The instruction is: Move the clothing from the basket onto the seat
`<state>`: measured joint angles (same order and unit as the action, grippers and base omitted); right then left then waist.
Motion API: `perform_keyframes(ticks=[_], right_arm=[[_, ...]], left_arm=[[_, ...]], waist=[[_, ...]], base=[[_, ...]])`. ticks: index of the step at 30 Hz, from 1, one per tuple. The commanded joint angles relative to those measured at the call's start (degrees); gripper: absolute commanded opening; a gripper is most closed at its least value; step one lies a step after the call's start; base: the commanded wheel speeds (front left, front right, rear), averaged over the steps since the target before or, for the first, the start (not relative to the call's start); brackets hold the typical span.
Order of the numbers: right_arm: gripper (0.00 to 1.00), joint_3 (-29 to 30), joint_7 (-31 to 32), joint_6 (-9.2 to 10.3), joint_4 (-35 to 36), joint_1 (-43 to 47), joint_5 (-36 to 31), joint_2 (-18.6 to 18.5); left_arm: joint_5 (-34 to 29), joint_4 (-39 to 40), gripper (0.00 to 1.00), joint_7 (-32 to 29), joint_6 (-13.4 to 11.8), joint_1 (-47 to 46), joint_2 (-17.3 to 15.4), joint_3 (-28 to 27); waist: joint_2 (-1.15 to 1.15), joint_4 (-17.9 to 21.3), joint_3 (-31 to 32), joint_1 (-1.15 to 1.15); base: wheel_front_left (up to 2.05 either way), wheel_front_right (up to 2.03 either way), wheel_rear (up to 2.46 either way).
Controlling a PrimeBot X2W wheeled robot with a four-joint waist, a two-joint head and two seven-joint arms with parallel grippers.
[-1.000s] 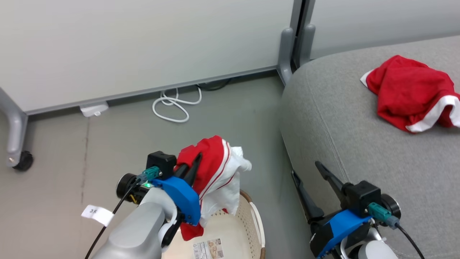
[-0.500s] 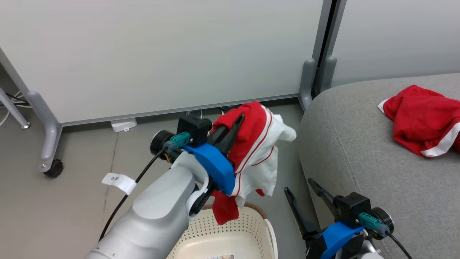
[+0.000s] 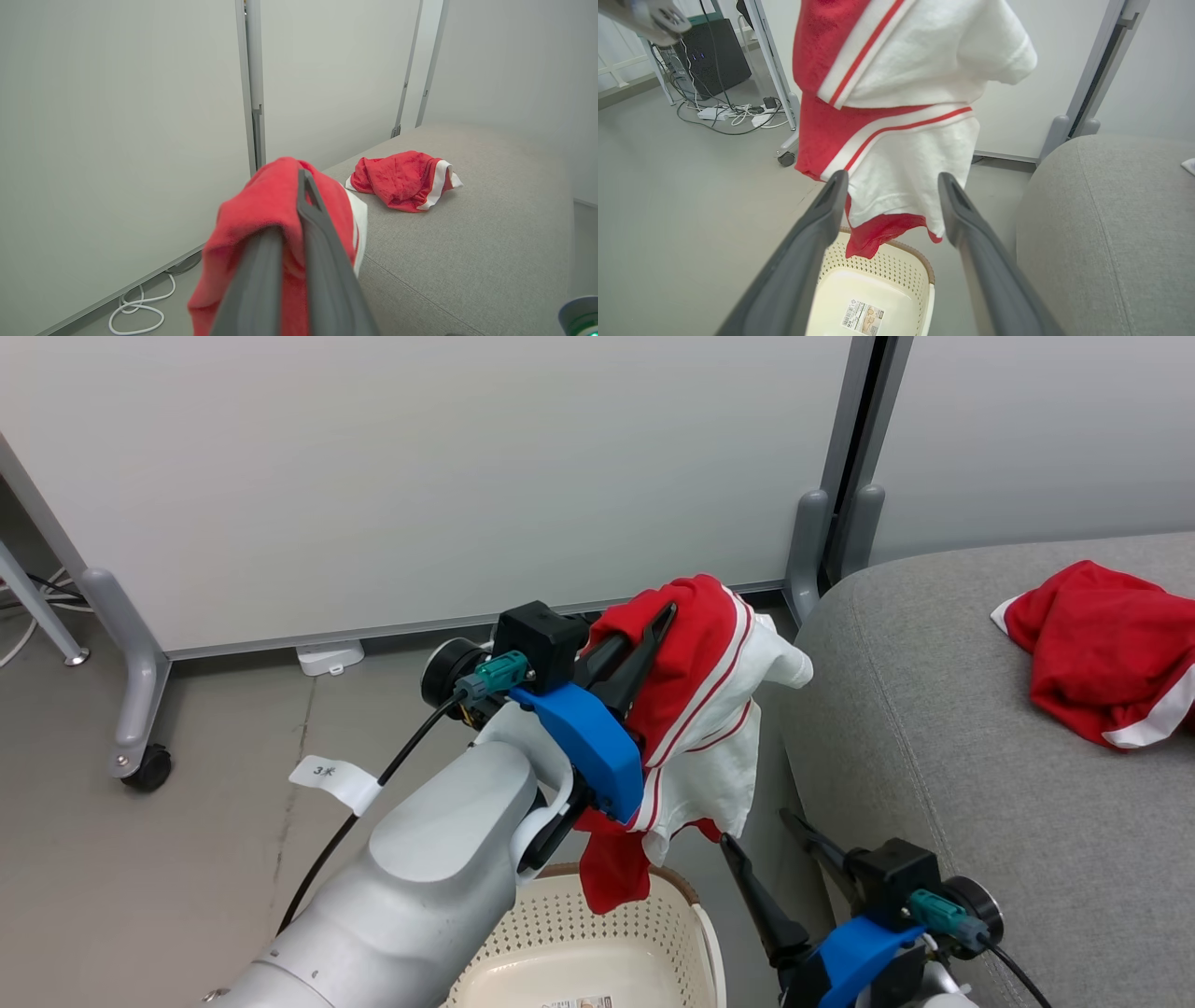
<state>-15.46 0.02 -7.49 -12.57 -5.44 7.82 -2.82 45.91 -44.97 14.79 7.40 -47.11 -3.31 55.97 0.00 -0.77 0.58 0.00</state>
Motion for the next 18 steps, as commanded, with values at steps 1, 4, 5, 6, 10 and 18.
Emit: perform_keyframes(ticks=[1, 4, 5, 6, 10, 18], right_arm=[[1.00, -0.3, 0.2, -0.01, -0.2, -0.6, 0.2, -0.1], [1.00, -1.9, 0.3, -0.01, -0.9, -1.8, 0.4, -0.1], [1.00, -2.5, 0.2, -0.02, -1.3, -2.3, 0.4, -0.1], [1.00, -3.2, 0.2, -0.01, -1.9, -2.7, 0.7, -0.1], [1.00, -5.2, -0.1, -0.01, -5.1, -5.2, 1.0, -0.1], [1.00, -8.2, -1.3, -0.01, -14.5, -11.9, -0.9, -0.1]], left_arm=[[0.2, 0.0, 0.00, 0.2, 0.1, -1.1, 0.0, -0.1], [0.4, -0.2, 0.00, 0.2, 0.1, -1.5, 0.1, 0.1], [0.4, -0.2, 0.00, 0.2, 0.1, -1.6, 0.1, 0.2], [0.4, -0.2, 0.00, 0.2, 0.1, -1.8, 0.2, 0.2], [0.7, 0.1, 0.00, 0.3, 0.0, -2.4, 0.3, 0.7], [1.3, 1.6, 0.00, -0.1, -0.4, -4.0, 0.4, 1.9]], waist=[[0.00, 0.0, 0.0, 0.00], [0.00, 0.0, -0.2, 0.00], [0.00, 0.0, -0.3, 0.00], [0.00, 0.0, -0.4, 0.00], [0.00, -0.2, -0.7, 0.00], [0.00, -0.7, -1.2, 0.00]], base=[[0.00, 0.00, 0.00], [0.00, 0.00, 0.00], [0.00, 0.00, 0.00], [0.00, 0.00, 0.00], [0.00, 0.00, 0.00], [0.00, 0.00, 0.00]])
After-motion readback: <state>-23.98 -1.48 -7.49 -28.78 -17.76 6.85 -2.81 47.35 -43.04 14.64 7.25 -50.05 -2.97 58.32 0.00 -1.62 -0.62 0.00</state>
